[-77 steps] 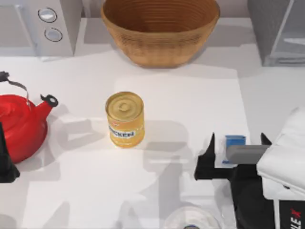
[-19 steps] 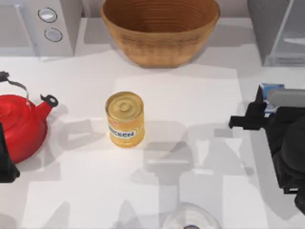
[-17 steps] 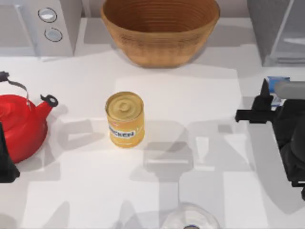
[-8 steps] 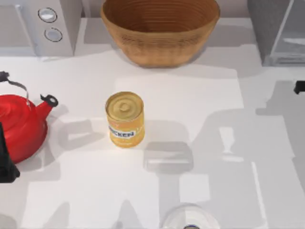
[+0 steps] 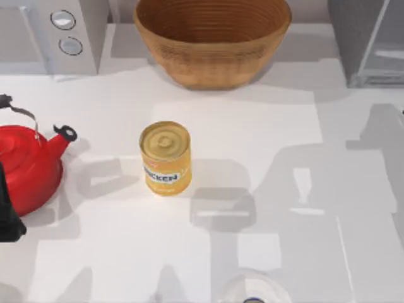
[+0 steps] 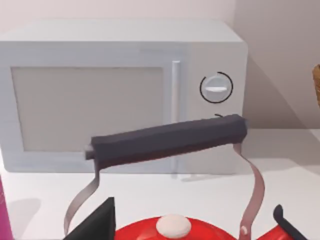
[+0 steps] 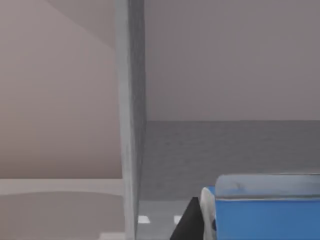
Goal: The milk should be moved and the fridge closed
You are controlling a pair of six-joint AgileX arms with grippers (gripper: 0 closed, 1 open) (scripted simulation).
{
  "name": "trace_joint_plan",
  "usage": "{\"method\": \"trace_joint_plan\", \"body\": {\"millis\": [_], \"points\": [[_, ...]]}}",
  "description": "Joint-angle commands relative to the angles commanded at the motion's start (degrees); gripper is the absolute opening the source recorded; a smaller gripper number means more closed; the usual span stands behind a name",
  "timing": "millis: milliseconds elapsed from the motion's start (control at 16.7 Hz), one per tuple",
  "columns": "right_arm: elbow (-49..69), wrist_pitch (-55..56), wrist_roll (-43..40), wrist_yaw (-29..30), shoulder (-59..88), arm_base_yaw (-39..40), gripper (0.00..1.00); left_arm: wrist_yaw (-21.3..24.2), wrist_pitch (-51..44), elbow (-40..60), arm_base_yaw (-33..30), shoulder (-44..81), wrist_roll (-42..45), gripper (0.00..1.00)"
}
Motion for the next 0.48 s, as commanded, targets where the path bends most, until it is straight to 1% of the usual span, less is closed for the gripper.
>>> {"method": "trace_joint_plan", "body": {"millis": [180,480], "points": [[3.27,-1.12,-0.40,-0.42,3.28,-1.79,0.00,0.00,0.00,0.00,0.00,0.00,0.00,1.00],[17.31,-5.04,-0.64,-2.66,16.10,-5.08,0.00,0.00,0.00,0.00,0.00,0.00,0.00,1.00]]}}
